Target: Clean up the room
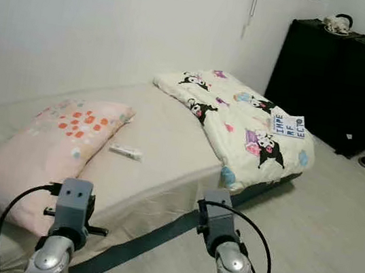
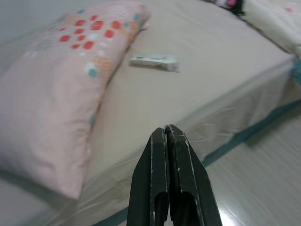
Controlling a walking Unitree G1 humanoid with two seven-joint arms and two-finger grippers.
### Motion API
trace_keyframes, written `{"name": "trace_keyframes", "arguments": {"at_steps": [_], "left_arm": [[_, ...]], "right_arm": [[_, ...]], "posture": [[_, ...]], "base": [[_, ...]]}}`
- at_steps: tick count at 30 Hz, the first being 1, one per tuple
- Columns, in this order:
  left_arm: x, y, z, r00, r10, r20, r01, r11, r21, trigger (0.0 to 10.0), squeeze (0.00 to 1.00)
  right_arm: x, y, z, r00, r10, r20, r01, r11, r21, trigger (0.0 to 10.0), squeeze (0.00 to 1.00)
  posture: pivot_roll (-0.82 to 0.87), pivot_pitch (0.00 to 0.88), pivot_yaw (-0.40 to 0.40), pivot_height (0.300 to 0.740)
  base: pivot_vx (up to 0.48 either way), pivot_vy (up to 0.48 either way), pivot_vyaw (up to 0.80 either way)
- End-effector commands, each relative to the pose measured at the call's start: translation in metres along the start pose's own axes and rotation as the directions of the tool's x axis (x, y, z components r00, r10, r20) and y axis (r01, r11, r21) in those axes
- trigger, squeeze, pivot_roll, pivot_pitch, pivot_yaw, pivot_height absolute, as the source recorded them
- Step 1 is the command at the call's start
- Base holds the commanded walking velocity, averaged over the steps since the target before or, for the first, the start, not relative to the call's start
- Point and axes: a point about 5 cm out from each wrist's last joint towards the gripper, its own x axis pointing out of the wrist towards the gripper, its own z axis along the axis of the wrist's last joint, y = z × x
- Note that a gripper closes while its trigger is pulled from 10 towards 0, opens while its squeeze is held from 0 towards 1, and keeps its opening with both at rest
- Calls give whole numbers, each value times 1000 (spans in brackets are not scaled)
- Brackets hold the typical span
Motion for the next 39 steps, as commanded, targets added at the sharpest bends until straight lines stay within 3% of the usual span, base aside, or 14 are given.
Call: {"name": "trace_keyframes", "arguments": {"at_steps": [1,22,34,39], "left_arm": [[1,1,3,1000,6,21,-6,1000,-4,10000,0],[-3,-2,7,999,-13,47,13,1000,-6,10000,0],[-4,-2,7,999,-1,41,1,1000,-13,10000,0],[-6,1,5,999,24,41,-23,999,-26,10000,0]], "right_arm": [[1,1,-1,1000,-4,2,4,999,-47,10000,0],[1,3,-5,998,51,-21,-52,996,-68,10000,0],[2,8,-4,995,95,-25,-97,991,-88,10000,0],[2,9,-7,992,116,-44,-119,990,-72,10000,0]], "posture": [[-109,0,-17,740],[-108,0,-21,740],[-107,0,-27,740],[-107,0,-28,740]], "base": [[251,0,0],[357,0,0],[359,0,783],[61,0,0]]}}
